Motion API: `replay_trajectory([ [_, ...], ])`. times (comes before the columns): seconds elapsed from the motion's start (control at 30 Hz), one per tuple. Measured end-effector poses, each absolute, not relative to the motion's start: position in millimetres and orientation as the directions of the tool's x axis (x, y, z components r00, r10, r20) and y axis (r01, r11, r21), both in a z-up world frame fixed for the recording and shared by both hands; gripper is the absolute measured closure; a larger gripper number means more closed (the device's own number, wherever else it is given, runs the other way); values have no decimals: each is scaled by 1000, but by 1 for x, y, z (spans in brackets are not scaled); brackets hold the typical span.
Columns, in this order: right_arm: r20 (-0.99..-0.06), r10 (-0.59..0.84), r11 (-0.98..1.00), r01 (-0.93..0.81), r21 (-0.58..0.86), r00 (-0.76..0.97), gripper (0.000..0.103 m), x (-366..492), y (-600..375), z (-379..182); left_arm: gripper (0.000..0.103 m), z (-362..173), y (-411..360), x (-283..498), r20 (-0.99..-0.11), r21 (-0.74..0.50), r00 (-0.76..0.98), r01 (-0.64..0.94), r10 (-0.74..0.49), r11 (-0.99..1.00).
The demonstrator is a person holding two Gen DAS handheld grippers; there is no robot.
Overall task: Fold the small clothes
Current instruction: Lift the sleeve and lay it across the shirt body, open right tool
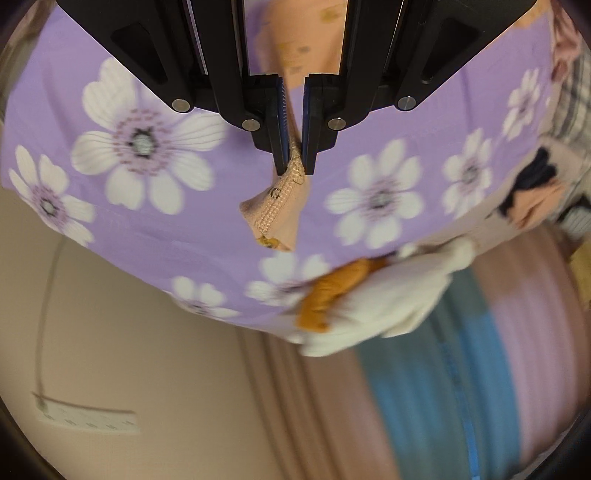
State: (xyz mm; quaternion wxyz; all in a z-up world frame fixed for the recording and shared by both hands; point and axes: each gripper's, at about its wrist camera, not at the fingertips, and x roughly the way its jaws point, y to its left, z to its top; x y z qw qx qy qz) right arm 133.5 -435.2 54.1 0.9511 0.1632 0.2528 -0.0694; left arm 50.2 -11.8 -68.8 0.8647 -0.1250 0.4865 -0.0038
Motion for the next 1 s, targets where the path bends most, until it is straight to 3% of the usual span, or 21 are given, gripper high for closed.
replay_trajectory([
  [0.37, -489, 154, 977, -57, 208, 858, 95, 133, -313, 70, 24, -68, 24, 29, -833, -247, 541, -183, -113, 952],
  [1.0, -738, 287, 954, -251, 164, 610, 95, 127, -172, -34, 24, -84, 49, 13, -839, -269, 530, -216, -118, 939],
])
